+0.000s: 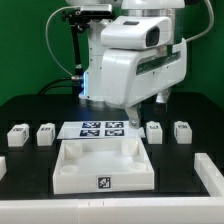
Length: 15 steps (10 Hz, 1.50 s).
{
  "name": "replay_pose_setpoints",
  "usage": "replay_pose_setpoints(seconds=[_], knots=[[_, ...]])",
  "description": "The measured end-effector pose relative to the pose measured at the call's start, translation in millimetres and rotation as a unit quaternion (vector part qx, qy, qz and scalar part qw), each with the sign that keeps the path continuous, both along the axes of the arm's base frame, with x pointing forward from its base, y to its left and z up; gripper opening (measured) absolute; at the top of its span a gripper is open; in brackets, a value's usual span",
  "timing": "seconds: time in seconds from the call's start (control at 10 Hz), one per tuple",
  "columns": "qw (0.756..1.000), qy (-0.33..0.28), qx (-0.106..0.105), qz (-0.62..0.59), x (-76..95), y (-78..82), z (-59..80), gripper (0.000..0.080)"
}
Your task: Assemble one leg
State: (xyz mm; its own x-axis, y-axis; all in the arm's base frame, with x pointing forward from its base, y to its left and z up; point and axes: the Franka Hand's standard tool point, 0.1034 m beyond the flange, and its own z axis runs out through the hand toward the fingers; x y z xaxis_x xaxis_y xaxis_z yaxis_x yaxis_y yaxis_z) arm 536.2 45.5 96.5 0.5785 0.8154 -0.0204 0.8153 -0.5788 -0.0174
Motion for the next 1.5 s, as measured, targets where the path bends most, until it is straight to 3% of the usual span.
replay_pose_setpoints(seconds=[0.3,0.4,0.5,0.8,1.0,1.1,1.2,1.3,1.4,1.5], knots=[[0.982,0.006,0.01,0.186,-72.3,-29.9,-39.8,0.065],[0.967,0.0,0.014,0.253,-81.5,-44.9,-50.1,0.065],[0.953,-0.008,0.017,0.301,-83.7,-55.7,-59.8,0.065],[0.952,0.001,0.024,0.304,-81.0,-60.1,-76.7,0.065],[0.953,0.002,0.024,0.303,-81.6,-60.4,-77.1,0.063],[0.953,0.002,0.024,0.303,-81.9,-60.5,-77.4,0.0438],[0.953,0.002,0.024,0.303,-82.2,-60.5,-77.6,0.0301],[0.953,0.003,0.024,0.303,-82.4,-60.6,-77.8,0.0301],[0.953,0.003,0.024,0.303,-82.5,-60.6,-78.0,0.0092],[0.953,0.003,0.024,0.303,-82.5,-60.8,-77.9,0.0057]])
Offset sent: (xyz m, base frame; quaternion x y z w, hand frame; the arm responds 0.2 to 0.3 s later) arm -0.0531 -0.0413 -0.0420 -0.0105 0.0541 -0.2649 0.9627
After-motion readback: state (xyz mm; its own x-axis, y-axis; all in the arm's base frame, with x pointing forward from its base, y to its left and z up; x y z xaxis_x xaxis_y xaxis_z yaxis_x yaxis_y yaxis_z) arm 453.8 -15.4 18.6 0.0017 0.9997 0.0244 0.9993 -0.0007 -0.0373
